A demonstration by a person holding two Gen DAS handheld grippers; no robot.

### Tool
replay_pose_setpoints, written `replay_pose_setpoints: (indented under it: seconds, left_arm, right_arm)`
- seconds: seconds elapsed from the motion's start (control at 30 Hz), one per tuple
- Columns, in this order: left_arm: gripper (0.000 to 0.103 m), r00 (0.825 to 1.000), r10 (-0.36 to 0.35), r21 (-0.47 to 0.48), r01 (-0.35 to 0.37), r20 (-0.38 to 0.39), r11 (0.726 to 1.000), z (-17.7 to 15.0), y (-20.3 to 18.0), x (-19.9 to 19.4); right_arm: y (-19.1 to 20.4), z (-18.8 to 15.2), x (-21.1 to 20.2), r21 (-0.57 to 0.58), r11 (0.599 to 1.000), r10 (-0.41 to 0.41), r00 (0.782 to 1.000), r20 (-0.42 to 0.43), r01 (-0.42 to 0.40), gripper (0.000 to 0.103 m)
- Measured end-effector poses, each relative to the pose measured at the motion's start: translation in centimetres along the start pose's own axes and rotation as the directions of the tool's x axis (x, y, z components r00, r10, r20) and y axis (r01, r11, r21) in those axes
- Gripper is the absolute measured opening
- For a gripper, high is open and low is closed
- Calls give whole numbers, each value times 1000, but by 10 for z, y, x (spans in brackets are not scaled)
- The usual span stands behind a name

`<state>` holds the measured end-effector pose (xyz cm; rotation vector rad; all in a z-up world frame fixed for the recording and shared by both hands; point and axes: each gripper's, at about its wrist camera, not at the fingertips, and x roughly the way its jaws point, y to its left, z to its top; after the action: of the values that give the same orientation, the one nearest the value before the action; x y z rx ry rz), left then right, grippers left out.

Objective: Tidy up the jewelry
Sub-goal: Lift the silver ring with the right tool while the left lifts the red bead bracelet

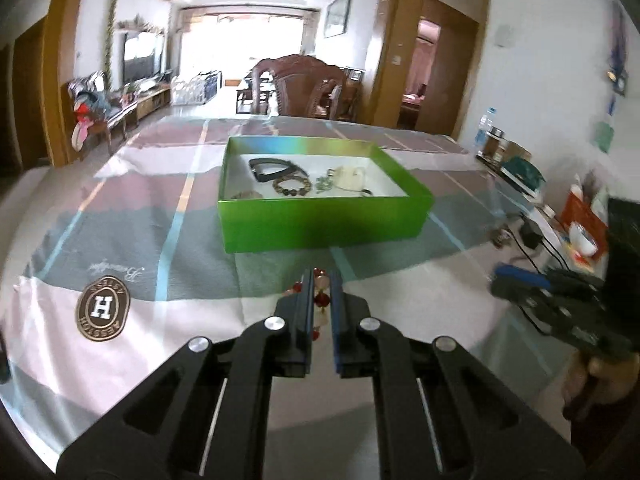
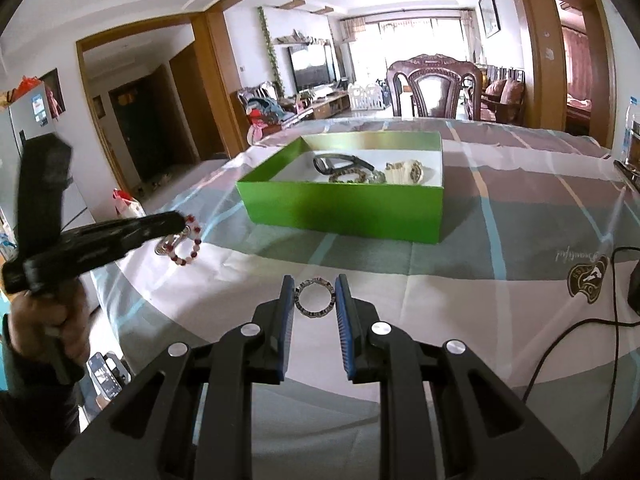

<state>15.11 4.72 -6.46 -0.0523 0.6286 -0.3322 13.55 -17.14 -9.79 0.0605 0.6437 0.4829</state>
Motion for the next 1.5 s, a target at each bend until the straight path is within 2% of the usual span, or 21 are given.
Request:
replay_pose_setpoints:
  seconds: [0.2, 0.33, 1.5]
  left_arm:
    - [8, 1000, 9, -39, -10, -13, 999, -18, -3, -13]
    - [8, 999, 22, -19, -22, -28, 1000, -26, -9, -8]
    - [8, 999, 16, -24, -17, -48, 1000, -29, -7, -2]
  right_arm:
    - [5, -4, -1, -2, 1000, -13, 1000, 15, 13, 21]
    - [7, -8, -1, -2, 1000, -19, 1000, 4, 19, 21]
    - [1, -14, 2, 15, 999, -38, 999, -9, 38, 21]
